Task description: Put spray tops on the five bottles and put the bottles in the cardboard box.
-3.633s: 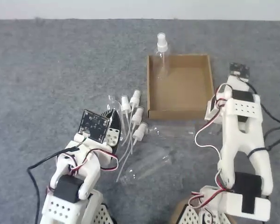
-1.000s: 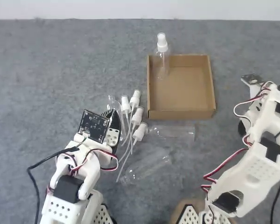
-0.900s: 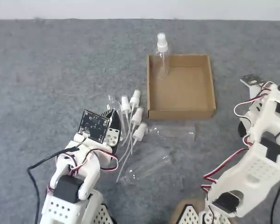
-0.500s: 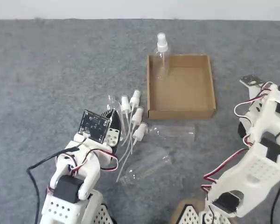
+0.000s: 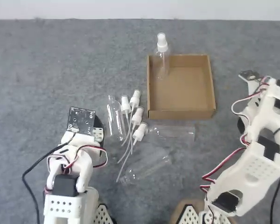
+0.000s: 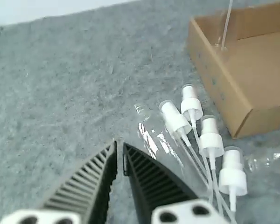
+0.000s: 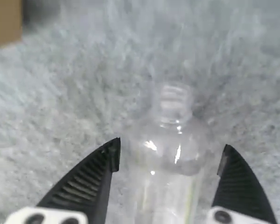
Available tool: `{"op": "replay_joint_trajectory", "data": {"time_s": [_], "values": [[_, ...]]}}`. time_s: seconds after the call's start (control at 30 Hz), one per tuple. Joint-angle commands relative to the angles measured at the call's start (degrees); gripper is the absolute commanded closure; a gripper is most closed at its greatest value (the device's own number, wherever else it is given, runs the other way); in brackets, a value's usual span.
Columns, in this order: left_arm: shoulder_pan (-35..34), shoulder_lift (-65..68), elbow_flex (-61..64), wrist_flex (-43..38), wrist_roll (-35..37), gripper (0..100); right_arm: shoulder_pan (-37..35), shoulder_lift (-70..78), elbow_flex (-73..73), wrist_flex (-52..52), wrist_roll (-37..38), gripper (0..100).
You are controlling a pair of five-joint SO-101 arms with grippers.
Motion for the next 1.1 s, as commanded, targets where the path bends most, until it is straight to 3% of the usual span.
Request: {"op": "replay_joint_trajectory", "data": {"time_s": [0.0, 0.6, 1.07], "values": [[-0.35, 0.7, 0.04, -1.85, -0.53, 99, -3.56, -5.05, -5.98, 1.8, -3.34, 71.3], [-0.18, 0.7, 0.13, -1.85, -0.53, 99, 1.1, 4.88, -10.9, 0.92, 0.35, 72.3], [-0.53, 1.23, -3.12, -0.53, -0.44, 99, 1.89, 4.35, -10.9, 0.84, 0.62, 98.3]]}}
